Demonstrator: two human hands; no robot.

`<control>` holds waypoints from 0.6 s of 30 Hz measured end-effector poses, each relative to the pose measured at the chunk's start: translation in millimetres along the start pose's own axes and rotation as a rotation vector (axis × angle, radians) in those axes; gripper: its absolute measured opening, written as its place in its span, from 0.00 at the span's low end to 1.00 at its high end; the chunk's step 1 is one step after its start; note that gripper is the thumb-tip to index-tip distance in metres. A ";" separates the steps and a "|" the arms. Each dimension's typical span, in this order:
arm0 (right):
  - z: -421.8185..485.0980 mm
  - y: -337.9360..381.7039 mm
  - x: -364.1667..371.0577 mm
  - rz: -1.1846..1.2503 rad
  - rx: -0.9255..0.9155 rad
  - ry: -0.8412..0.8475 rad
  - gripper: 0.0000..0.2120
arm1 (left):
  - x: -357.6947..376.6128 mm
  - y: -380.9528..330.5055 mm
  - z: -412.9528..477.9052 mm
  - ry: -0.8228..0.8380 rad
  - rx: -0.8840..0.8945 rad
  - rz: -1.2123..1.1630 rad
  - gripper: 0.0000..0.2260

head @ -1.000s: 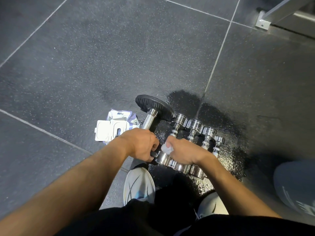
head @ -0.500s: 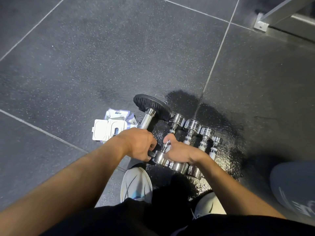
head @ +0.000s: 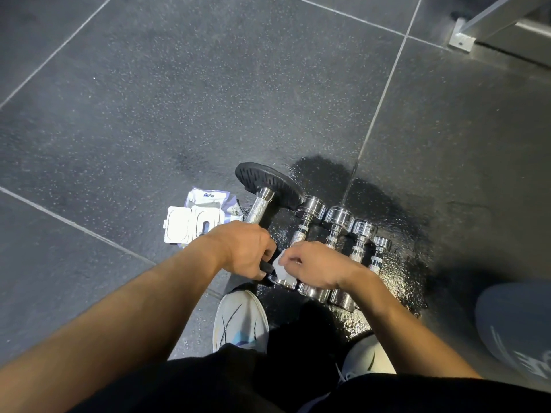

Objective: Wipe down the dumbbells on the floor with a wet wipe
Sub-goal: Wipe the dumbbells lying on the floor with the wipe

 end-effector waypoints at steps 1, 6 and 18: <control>-0.5 -1.1 4.1 -0.011 -0.044 -0.024 0.10 | -0.3 0.0 -0.2 0.000 0.000 -0.003 0.11; -5.9 -0.4 34.4 0.014 -0.105 -0.165 0.09 | -1.3 -1.0 -1.1 -0.010 0.000 -0.009 0.11; -4.5 6.1 39.5 0.042 -0.002 -0.359 0.14 | -0.4 0.7 -0.4 -0.010 -0.004 -0.012 0.12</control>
Point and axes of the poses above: each hand's wrist, its own z-axis towards the middle knuckle, its own x-axis out of the palm, y = z × x, the point moved 1 cm from there along z, towards the middle knuckle, and after that the axes turned 15 degrees about -y, right-handed, at the moved point
